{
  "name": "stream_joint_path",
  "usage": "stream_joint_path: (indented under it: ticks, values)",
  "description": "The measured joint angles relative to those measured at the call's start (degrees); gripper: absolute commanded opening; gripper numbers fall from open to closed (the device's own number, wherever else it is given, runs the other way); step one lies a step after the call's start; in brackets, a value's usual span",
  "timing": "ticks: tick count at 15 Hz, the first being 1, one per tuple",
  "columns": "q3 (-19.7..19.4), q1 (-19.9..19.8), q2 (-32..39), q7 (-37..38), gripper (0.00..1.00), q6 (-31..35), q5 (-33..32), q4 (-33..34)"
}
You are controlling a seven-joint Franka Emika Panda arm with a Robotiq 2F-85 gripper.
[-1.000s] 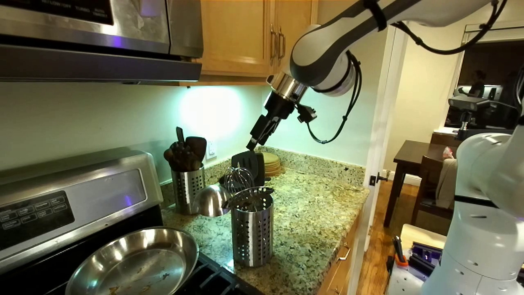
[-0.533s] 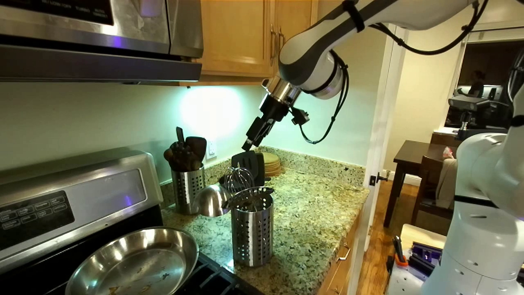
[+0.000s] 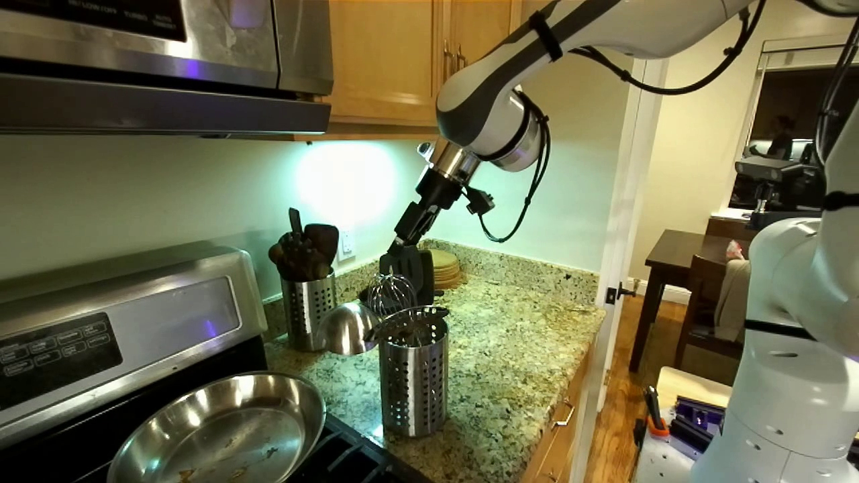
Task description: Put the spatula on the counter
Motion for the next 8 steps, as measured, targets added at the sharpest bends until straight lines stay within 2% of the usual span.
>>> stream_joint_path:
  ticks: [8]
  values:
    - [3.02,-1.97,1.81,-0.92,1.0,-1.1,1.53,2.02]
